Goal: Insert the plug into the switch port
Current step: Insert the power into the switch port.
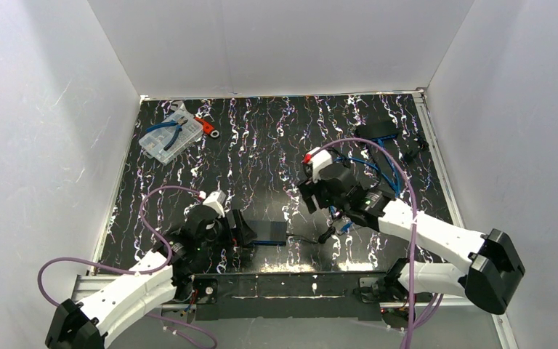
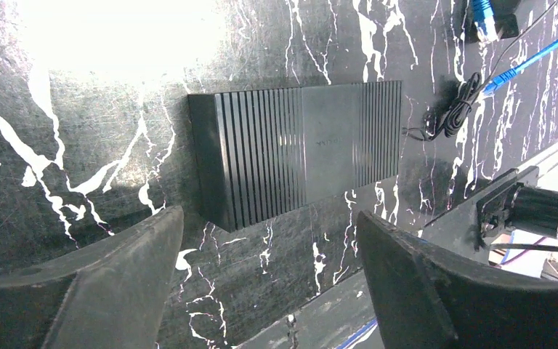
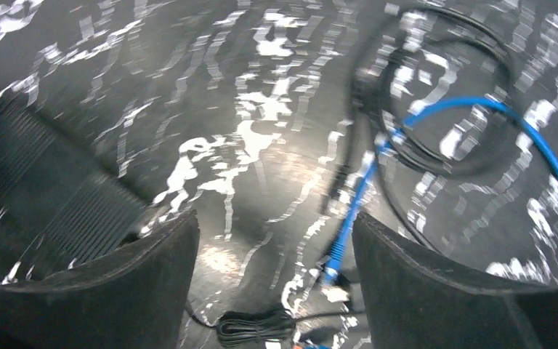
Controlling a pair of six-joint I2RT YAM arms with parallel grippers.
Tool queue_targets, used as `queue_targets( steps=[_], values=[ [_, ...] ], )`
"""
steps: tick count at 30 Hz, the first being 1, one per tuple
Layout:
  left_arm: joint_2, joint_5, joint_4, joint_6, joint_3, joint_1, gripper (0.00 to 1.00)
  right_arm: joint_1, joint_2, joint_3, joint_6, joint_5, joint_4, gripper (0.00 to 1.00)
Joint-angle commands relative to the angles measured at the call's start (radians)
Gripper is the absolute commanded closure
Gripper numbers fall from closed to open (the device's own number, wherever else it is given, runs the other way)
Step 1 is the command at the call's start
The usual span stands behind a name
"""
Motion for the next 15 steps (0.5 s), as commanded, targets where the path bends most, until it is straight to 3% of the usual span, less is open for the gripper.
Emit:
queue_targets(
  steps=[1, 6, 15],
  values=[
    [-0.032, 0.001, -0.041, 0.006, 0.011, -0.005, 0.04, -0.049, -0.028, 0.038, 0.309, 0.284, -0.134, 0.14],
    [-0.056, 0.004, -0.041, 0.012, 0.026, -0.005, 0.02, -0.082, -0.003, 0.092, 0.402, 0.293, -0.269, 0.13],
    [-0.02, 0.017, -0.078, 0.029, 0.108, -0.005, 0.02, -0.098, -0.047, 0.062, 0.537, 0.376, -0.352, 0.14]
  ],
)
